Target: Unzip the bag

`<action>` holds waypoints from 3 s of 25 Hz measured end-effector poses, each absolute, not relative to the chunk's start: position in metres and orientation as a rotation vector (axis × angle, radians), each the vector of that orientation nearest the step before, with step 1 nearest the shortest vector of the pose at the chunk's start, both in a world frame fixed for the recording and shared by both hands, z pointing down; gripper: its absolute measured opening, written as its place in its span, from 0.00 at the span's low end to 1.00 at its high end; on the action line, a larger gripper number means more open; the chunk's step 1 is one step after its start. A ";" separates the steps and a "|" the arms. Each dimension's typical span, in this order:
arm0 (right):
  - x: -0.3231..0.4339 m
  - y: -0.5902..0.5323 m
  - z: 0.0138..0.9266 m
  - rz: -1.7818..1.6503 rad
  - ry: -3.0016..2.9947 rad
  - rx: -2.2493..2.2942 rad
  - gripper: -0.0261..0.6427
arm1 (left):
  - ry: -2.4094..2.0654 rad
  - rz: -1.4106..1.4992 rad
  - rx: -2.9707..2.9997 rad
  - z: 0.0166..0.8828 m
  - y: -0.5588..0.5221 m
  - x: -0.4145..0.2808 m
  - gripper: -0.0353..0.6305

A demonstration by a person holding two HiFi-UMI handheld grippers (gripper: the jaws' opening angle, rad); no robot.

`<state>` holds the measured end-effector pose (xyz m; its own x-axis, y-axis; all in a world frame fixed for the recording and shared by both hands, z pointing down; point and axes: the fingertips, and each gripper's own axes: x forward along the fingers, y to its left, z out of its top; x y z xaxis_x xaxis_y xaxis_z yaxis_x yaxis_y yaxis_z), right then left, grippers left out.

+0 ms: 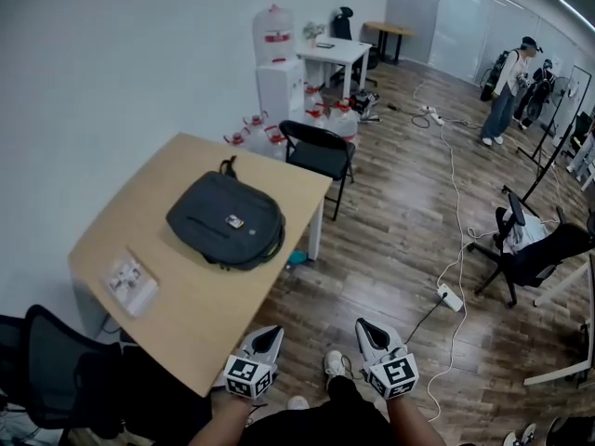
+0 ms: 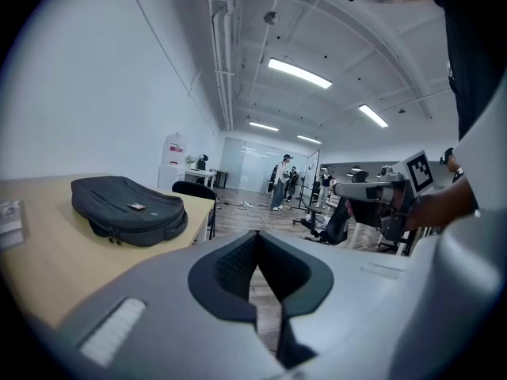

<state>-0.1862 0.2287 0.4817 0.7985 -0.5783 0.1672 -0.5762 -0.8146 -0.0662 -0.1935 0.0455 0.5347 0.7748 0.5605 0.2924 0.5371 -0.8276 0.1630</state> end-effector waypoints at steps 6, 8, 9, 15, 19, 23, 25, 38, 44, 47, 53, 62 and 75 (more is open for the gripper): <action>-0.117 0.232 0.487 -0.304 1.066 -2.942 0.04 | 0.791 0.489 2.935 0.522 0.041 -0.135 0.08; -0.093 0.236 0.488 -0.307 1.102 -2.933 0.04 | 0.753 0.478 2.958 0.519 0.041 -0.112 0.08; -0.081 0.236 0.489 -0.307 1.121 -2.926 0.04 | 0.734 0.470 2.965 0.517 0.040 -0.102 0.08; -0.024 0.226 0.487 -0.292 1.279 -2.869 0.04 | 0.618 0.445 3.000 0.513 0.042 -0.059 0.08; -0.003 0.213 0.487 -0.287 1.421 -2.809 0.04 | 0.496 0.444 3.010 0.514 0.034 -0.045 0.08; 0.011 0.198 0.493 -0.299 1.546 -2.749 0.04 | 0.379 0.447 3.015 0.518 0.024 -0.043 0.08; 0.016 0.184 0.497 -0.307 1.610 -2.719 0.04 | 0.332 0.470 3.012 0.523 0.016 -0.044 0.08; 0.061 0.059 0.509 -0.360 1.968 -2.525 0.04 | 0.002 0.514 2.958 0.548 -0.087 -0.026 0.08; 0.090 -0.001 0.507 -0.356 2.110 -2.465 0.04 | -0.097 0.521 2.947 0.558 -0.133 -0.003 0.08; 0.098 -0.026 0.513 -0.378 2.184 -2.438 0.04 | -0.124 0.537 2.940 0.566 -0.149 0.004 0.08; 0.098 -0.063 0.527 -0.411 2.339 -2.357 0.04 | -0.170 0.614 2.943 0.588 -0.166 0.002 0.08; 0.087 -0.092 0.554 -0.510 2.592 -2.156 0.04 | -0.307 0.731 2.863 0.616 -0.168 -0.014 0.08; 0.081 -0.090 0.580 -0.607 2.759 -1.986 0.04 | -0.399 1.019 2.899 0.666 -0.157 -0.004 0.19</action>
